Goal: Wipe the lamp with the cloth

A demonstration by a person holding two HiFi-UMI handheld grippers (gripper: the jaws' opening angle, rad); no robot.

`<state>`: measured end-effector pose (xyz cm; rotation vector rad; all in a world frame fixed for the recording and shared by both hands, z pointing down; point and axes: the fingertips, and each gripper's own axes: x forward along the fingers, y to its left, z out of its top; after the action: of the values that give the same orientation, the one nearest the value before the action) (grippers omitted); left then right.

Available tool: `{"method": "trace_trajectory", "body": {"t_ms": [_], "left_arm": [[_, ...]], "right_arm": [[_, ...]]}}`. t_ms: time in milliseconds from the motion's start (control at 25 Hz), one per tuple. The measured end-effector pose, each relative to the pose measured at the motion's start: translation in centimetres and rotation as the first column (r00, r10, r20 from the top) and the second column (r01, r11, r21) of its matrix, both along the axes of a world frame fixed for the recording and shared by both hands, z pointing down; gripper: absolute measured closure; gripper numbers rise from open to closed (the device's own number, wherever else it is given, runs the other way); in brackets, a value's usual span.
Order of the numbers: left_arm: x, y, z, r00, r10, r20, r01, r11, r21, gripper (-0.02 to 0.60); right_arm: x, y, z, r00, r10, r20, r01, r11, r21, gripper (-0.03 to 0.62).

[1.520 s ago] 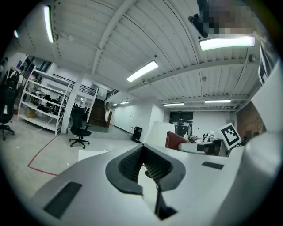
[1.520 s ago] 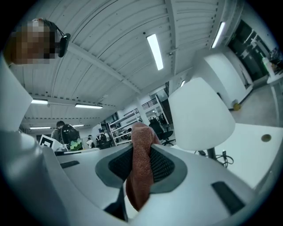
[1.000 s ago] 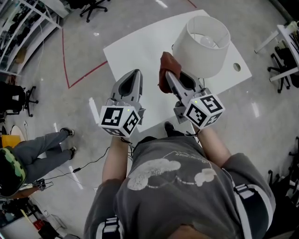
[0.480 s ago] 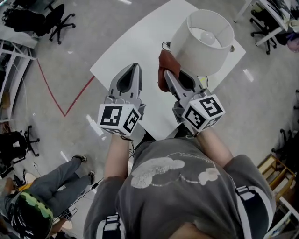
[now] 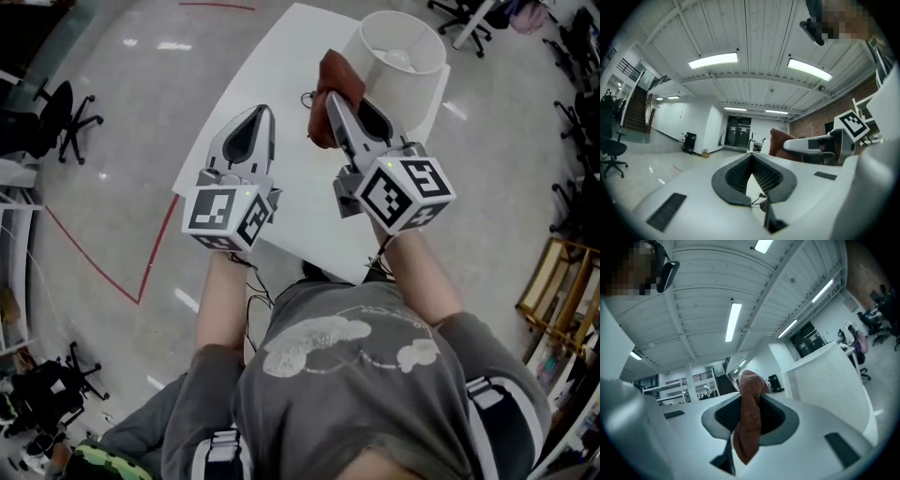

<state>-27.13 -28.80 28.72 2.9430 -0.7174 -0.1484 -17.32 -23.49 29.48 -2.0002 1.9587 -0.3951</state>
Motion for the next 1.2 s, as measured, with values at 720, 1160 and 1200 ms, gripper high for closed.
{"method": "trace_trajectory", "body": {"t_ms": [720,1160,1200], "left_arm": [[0.6,-5.2,1.0,0.995,0.102,-0.017,-0.103,0.994,-0.036,0.575],[-1.2,-2.9,7.7,0.998,0.051,0.049,-0.042,0.986,-0.161,0.575],[-1.3,-2.7,8.3,0.997,0.047,0.055,-0.037,0.985,-0.169,0.575]], "right_arm": [[5.4,-5.7,0.6,0.891,0.390,0.234,-0.386,0.920,-0.065,0.508],[2.6,-3.5,11.3,0.916,0.332,0.227,-0.272,0.927,-0.257,0.508],[2.5,-3.3,12.2,0.922,0.323,0.215,-0.262,0.926,-0.272,0.508]]}}
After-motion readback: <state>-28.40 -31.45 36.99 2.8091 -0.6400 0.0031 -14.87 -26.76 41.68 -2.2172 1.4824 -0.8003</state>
